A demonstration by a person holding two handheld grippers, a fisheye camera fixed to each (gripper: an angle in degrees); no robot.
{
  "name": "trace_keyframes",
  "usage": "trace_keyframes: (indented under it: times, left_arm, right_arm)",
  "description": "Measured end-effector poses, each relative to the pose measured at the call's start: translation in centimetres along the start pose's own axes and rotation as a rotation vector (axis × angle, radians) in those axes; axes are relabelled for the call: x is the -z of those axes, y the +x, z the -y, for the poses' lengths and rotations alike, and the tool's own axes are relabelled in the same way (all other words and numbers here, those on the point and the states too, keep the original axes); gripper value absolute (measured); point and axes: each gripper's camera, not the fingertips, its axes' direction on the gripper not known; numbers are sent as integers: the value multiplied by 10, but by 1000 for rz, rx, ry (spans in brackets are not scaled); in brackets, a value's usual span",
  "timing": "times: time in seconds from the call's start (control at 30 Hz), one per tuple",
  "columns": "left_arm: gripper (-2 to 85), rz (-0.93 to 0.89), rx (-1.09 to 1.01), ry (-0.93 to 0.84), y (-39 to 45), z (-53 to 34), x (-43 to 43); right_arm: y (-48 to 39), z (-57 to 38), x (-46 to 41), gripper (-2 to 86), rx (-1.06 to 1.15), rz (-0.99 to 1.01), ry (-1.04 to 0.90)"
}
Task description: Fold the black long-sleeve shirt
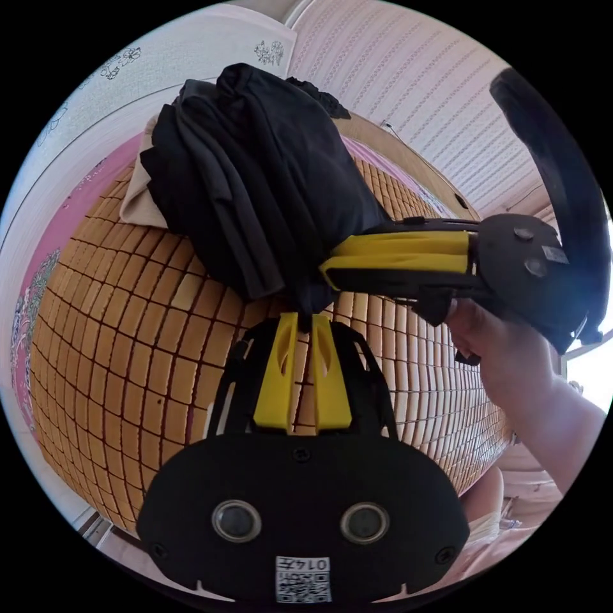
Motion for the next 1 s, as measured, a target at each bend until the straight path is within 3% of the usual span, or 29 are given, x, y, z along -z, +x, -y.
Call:
trace_keyframes:
  times: [0.1, 0.3, 0.5, 0.6, 0.73, 0.87, 1.0]
  left_arm:
    - [-4, -52, 2, -13, -3, 6, 5]
    - [-10, 0, -158, 184, 44, -10, 83]
    - [-10, -29, -340, 347, 121, -63, 198]
    - [-10, -121, -406, 296, 159, -133, 230]
    - [-10, -167, -358, 60, 197, -234, 197]
    - [-10, -201, -344, -110, 240, -294, 172]
    - [-10, -155, -396, -119, 281, -305, 183]
  right_arm:
    - [39, -16, 41, 0, -24, 38, 70]
    - [146, -116, 194, -2, -164, 30, 334]
    - [212, -327, 322, -1, -397, 62, 454]
    - [195, -452, 326, 0, -503, 30, 348]
    - [156, -587, 276, 0, -714, 50, 88]
    - [93, -602, 270, -1, -634, -50, -104]
    - [61, -589, 291, -1, -564, -179, -161]
